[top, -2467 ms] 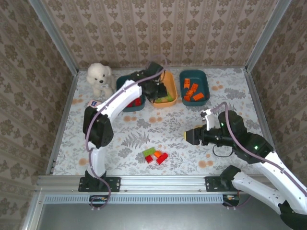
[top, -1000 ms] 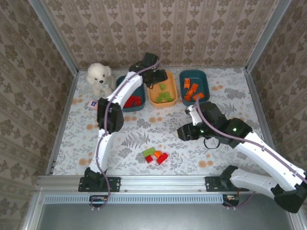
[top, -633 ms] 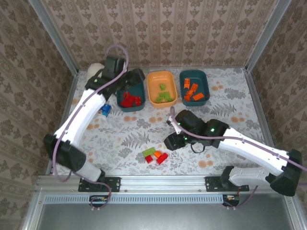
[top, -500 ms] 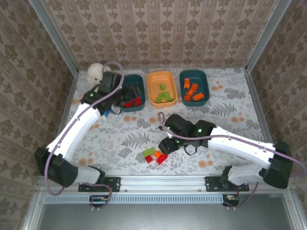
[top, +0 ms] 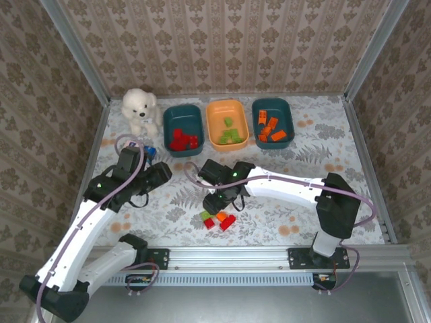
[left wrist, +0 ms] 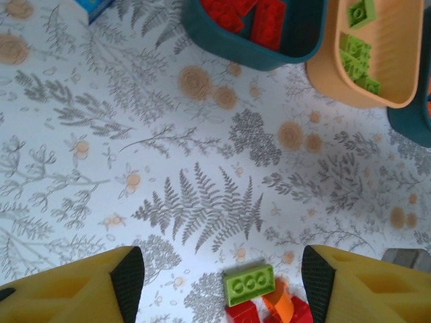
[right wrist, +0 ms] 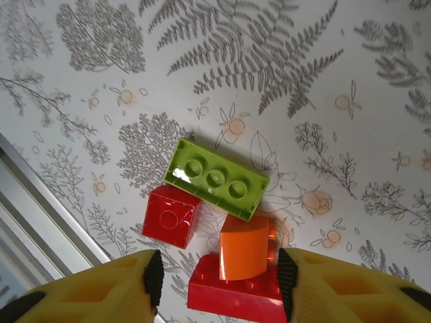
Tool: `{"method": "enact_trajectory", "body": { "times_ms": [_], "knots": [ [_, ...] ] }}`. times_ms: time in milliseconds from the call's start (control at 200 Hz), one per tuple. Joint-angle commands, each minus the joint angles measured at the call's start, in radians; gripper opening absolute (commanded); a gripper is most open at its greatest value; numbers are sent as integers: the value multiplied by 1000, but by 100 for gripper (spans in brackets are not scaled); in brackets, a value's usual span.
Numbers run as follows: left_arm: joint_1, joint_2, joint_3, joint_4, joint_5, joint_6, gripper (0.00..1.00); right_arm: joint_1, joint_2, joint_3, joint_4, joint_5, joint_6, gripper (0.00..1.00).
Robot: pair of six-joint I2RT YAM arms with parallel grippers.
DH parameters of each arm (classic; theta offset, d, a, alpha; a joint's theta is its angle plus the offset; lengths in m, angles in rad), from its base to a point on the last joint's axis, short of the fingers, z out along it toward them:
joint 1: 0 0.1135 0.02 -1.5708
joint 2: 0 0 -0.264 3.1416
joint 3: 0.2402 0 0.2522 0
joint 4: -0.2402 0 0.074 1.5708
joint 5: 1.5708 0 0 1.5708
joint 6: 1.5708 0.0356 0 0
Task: Sort the legos into containers by color
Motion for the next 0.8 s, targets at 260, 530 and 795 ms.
{"method": "enact_trajectory", "body": {
  "times_ms": [260, 530, 795],
  "knots": [
    [-4, -69, -21, -89, -35, -42, 65, 5, 94, -26, -104, -36, -70, 54],
    [-4, -76, -23, -89, -37, -56, 66, 6, 158, -22, -82, -42, -64, 56],
    [-4, -76, -17, -82, -29, -57, 66, 6, 198, -20, -62, -38, -54, 52]
  ]
}}
